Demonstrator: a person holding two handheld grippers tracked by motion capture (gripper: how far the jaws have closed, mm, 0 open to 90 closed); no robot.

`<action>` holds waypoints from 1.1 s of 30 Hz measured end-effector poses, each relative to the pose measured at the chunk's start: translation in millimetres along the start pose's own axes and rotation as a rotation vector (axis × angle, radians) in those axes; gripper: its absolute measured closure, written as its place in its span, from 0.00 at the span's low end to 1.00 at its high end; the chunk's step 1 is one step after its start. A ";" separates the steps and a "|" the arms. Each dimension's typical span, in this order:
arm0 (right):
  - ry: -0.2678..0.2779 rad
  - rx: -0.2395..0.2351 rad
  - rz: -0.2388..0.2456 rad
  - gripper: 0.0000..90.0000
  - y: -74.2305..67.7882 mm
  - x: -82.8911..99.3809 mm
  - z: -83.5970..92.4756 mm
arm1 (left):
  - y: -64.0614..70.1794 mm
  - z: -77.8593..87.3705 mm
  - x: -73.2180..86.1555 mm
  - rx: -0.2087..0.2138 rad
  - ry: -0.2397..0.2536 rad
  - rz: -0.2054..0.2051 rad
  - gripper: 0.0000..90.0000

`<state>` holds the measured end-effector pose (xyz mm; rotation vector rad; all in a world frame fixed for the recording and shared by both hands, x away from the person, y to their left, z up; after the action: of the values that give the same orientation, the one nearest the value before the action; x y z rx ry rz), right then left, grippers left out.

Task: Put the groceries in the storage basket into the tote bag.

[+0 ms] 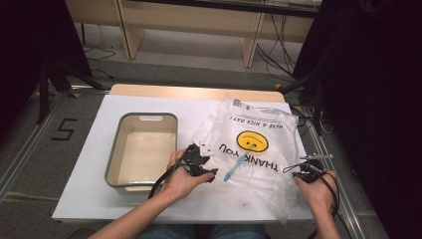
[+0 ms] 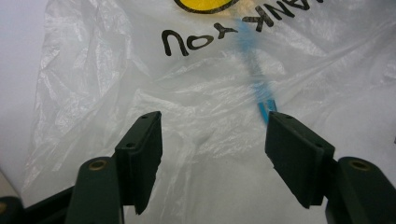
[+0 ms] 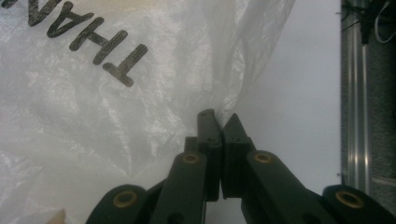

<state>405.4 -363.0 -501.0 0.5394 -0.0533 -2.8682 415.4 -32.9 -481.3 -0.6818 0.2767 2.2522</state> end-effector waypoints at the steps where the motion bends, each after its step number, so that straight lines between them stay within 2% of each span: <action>1: 0.005 0.009 0.002 0.99 1.4 -0.5 0.3 | 0.0 -0.6 0.2 -0.001 -0.002 0.002 0.40; 7: 0.044 0.049 0.012 0.99 5.9 -4.4 2.3 | -1.1 -3.4 2.0 0.000 -0.017 0.003 0.40; 12: 0.065 0.055 0.010 0.96 5.8 -5.9 4.6 | -1.6 -6.7 4.2 -0.009 -0.029 0.012 0.40; 18: 0.112 0.055 -0.016 0.75 2.1 -8.3 18.2 | -5.1 -10.4 5.1 -0.047 -0.033 0.039 0.40; 22: 0.149 0.029 -0.042 0.59 -5.7 -8.8 34.4 | -7.3 -11.9 4.4 -0.070 -0.032 0.057 0.39; 24: 0.160 0.001 -0.051 0.52 -10.9 -9.0 39.9 | -9.1 -11.9 3.9 -0.083 -0.030 0.067 0.39; 28: 0.125 -0.074 -0.053 0.44 -23.7 -3.9 43.5 | -12.5 -12.7 3.8 -0.097 -0.031 0.089 0.38; 31: 0.113 -0.074 -0.056 0.37 -27.8 -2.6 47.0 | -12.7 -13.4 4.4 -0.095 -0.036 0.087 0.37; 33: 0.101 -0.076 -0.054 0.37 -29.6 -1.8 47.9 | -11.5 -13.0 4.1 -0.091 -0.035 0.085 0.37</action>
<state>383.4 -334.1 -458.0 0.6790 0.0885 -2.8764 426.4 -27.5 -494.3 -0.6890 0.1906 2.3673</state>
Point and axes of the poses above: each handheld gripper's, and its own axes: z roughly backward along the jaws, x roughly out of its underside, y roughly to its right, the point moved 6 cm from there along -z, roughly forward along the jaws, and after that the axes turned 12 degrees about -y, right-handed, at the moved point
